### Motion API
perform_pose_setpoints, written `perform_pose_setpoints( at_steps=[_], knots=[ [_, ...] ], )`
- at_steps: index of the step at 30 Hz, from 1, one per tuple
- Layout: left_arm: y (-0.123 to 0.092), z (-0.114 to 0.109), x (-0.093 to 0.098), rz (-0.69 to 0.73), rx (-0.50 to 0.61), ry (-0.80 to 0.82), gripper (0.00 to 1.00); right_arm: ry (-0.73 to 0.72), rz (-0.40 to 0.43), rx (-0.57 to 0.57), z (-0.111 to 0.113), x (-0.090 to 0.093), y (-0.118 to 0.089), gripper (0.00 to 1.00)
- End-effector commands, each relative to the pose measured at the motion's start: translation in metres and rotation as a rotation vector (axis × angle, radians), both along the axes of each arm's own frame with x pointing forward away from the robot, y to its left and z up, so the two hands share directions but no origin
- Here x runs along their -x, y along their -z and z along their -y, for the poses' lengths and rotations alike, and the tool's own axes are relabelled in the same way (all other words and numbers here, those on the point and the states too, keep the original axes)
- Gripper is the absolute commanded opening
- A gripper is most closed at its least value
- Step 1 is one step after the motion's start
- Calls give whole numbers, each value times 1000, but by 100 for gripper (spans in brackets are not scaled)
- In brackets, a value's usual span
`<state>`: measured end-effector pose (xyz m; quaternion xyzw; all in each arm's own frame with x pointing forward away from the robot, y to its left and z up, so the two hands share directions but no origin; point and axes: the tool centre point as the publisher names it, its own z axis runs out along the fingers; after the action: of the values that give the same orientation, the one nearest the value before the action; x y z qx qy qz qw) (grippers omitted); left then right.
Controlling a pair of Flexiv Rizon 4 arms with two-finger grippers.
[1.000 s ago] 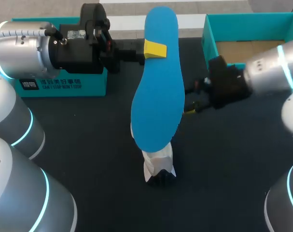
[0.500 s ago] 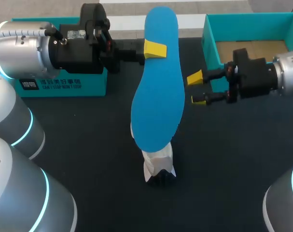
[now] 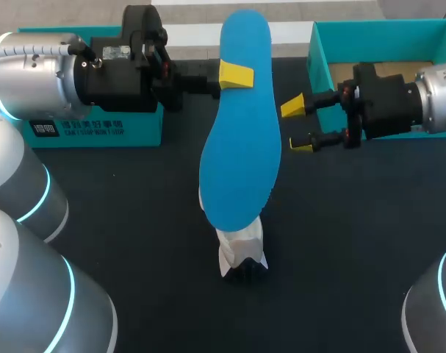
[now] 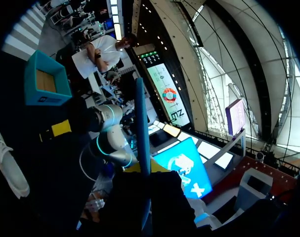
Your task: Take the shoe out of the shoebox, open the shoe tongue, remove and reinsert the insole, then place the shoe into the shoebox
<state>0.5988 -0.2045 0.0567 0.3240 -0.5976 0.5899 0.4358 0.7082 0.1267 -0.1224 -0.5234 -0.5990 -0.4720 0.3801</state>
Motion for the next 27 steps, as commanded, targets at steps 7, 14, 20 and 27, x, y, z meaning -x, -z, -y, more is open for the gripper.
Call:
perform_pose_setpoints(
  at_steps=[7,14,20,27],
  knots=[
    [58,-11,2,782,37,103,0,-1,-1,0,-2,-2,1,100],
    [68,-22,-11,1452,289,-85,0,-1,-1,0,-2,-2,1,100],
    [73,-37,-9,1541,361,-288,0,-1,-1,0,-2,-2,1,100],
    [75,-47,-16,1537,283,-335,0,-1,-1,0,-2,-2,1,100]
  ],
)
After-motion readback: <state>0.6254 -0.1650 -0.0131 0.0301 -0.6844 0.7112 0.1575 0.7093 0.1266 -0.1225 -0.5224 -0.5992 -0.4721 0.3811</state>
